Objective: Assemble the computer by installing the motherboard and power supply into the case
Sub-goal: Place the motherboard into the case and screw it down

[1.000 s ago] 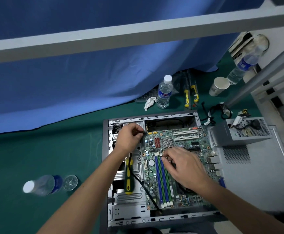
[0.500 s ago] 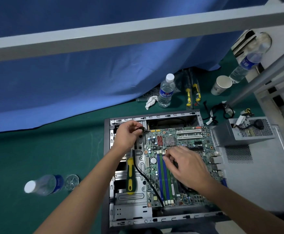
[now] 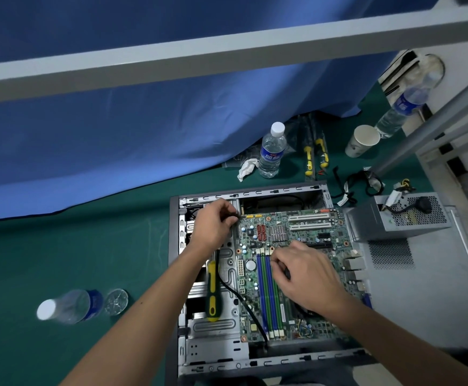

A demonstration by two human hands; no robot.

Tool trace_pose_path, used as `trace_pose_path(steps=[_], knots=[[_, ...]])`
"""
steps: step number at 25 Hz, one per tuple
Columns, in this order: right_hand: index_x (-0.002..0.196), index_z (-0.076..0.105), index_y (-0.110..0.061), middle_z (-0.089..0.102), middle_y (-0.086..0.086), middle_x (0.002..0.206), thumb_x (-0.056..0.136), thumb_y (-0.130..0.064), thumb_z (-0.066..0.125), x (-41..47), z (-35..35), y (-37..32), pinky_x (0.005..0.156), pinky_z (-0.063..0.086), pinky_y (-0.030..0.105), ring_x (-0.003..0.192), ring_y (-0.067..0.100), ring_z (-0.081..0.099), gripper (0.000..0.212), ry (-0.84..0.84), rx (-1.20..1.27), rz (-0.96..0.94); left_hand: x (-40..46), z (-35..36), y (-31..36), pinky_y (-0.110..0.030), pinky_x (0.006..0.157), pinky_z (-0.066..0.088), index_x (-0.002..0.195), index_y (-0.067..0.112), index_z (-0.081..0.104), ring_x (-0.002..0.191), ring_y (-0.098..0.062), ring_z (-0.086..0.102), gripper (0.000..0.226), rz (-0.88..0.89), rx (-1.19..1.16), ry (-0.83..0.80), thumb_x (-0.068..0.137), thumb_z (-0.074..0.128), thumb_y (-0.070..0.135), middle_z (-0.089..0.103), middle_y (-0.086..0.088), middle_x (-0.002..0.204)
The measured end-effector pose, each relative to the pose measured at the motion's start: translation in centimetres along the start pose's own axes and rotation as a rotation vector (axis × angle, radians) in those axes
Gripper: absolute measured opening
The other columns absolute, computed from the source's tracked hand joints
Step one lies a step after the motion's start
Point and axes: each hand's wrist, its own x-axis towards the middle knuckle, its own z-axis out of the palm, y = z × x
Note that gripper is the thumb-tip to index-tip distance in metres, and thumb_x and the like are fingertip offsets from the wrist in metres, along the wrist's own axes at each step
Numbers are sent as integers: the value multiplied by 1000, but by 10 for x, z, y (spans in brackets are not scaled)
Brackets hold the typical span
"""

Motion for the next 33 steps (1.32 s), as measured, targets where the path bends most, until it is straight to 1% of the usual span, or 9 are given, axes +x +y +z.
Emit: trace_pose_path(steps=[3, 7, 11, 14, 16, 20, 24, 29, 33], knots=[[81, 66, -22, 55, -12, 68, 91, -37, 34, 0, 1, 1, 52, 55, 31, 59, 4, 49, 37, -9, 0, 5, 1, 1, 3, -17, 76, 49, 85, 20, 60, 85, -11, 65, 19, -12, -8, 7, 90, 69, 4, 69, 8, 87], [79, 65, -23, 55, -13, 65, 91, -36, 35, 0, 1, 1, 50, 55, 30, 59, 5, 50, 35, -5, -5, 8, 2, 6, 6, -27, 83, 52, 88, 18, 60, 87, -16, 66, 18, 37, 76, -28, 90, 67, 1, 71, 1, 91], [76, 64, -24, 53, -14, 64, 90, -35, 38, 0, -1, 0, 47, 54, 29, 57, 3, 48, 32, 17, -5, 12, 3, 7, 8, -27, 76, 50, 87, 22, 60, 80, -13, 63, 21, 108, 179, -22, 89, 68, 3, 67, 7, 84], [75, 64, -23, 53, -14, 64, 89, -34, 39, 0, -1, -1, 46, 53, 28, 56, 3, 47, 31, 23, -1, 9, 4, 7, 11, -31, 77, 52, 96, 19, 66, 85, -18, 64, 12, 163, 324, -19, 90, 67, 8, 71, 2, 93], [75, 64, -23, 53, -13, 63, 89, -34, 39, 0, -2, -1, 46, 53, 28, 56, 3, 47, 31, 22, 0, 8, 5, 6, 12, -34, 78, 52, 101, 17, 67, 89, -21, 64, 13, 206, 400, -27, 91, 64, 8, 71, -1, 98], [74, 64, -24, 54, -14, 63, 88, -34, 40, 0, -3, -1, 46, 53, 27, 55, 2, 46, 30, 25, -3, 10, 8, 8, 16, -32, 71, 46, 100, 16, 63, 89, -25, 60, 17, 283, 572, -78, 91, 57, 3, 65, -3, 99], [75, 65, -24, 54, -14, 63, 88, -34, 40, 0, -4, -2, 46, 53, 26, 55, 2, 47, 30, 21, -6, 14, 13, 8, 24, -39, 75, 52, 100, 13, 63, 86, -28, 61, 21, 302, 710, -124, 87, 58, -3, 66, -7, 96], [76, 65, -23, 54, -14, 64, 89, -34, 39, 1, -4, -3, 47, 53, 26, 57, 3, 47, 31, 4, 15, 18, 19, 7, 29, -38, 72, 51, 99, 12, 64, 87, -29, 63, 18, 330, 807, -148, 87, 61, -2, 66, -8, 93], [77, 65, -23, 53, -14, 65, 89, -34, 37, 1, -6, -4, 49, 53, 27, 58, 4, 48, 33, -15, 22, 27, 17, 11, 30, -39, 75, 52, 103, 12, 64, 90, -30, 63, 18, 355, 780, -146, 88, 60, 2, 66, -7, 99]])
